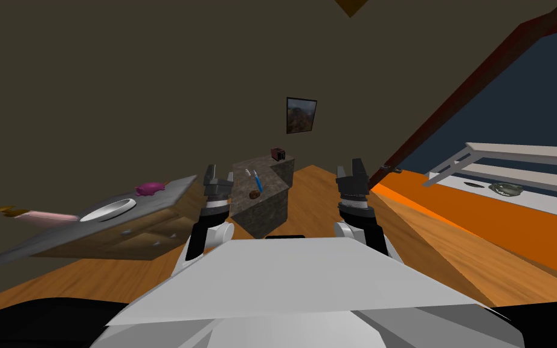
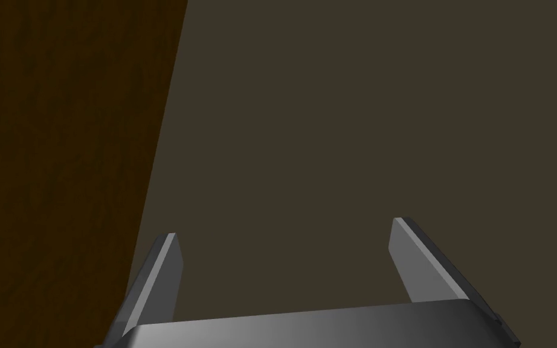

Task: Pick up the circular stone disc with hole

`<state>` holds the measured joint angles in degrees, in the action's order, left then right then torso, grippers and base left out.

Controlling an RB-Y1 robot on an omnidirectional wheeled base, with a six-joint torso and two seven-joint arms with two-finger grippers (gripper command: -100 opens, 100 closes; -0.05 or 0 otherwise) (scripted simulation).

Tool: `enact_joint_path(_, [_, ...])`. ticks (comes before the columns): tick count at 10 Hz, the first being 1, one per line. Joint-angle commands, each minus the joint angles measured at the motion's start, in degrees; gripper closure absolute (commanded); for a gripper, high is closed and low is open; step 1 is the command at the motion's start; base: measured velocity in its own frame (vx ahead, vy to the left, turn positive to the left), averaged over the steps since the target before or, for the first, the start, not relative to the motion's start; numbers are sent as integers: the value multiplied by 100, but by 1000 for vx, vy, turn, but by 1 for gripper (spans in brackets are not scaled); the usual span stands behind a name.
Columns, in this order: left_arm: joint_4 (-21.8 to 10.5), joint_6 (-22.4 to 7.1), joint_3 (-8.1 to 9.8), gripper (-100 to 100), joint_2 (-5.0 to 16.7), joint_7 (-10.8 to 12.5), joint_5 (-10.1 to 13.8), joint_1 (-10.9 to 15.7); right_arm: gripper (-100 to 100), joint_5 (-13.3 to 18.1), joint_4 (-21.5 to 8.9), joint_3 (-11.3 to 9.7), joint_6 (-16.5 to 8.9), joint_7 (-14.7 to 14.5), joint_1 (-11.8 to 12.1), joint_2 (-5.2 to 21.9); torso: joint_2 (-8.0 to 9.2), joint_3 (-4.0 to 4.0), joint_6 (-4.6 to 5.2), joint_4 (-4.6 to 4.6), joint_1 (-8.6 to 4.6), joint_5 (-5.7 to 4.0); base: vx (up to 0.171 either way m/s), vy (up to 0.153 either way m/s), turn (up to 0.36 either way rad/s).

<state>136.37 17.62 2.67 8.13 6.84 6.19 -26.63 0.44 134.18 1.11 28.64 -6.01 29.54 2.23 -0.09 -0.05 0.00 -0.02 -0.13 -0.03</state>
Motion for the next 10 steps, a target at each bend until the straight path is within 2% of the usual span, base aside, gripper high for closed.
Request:
enact_joint_path(1, [20, -265, 31, -100, 41, 12, 17, 19, 0, 0, 0, 0, 0, 0, 0, 0, 0, 0, 0, 0, 0, 0, 20, -37, 24])
enact_joint_path(4, [56, -768, 152, -100, 181, 67, 90, 22, 0, 0, 0, 0, 0, 0, 0, 0, 0, 0, 1, 0, 0, 0, 22, -40, 42])
enact_joint_path(9, [99, -1672, 289, -100, 281, 129, 174, 25, 0, 0, 0, 0, 0, 0, 0, 0, -5, -3, 0, -1, -6, -1, 30, -47, 41])
enact_joint_path(10, [122, -1881, 364, -100, 319, 162, 222, 28, 0, 0, 0, 0, 0, 0, 0, 0, -3, -2, 1, -1, -3, -1, 27, -52, 56])
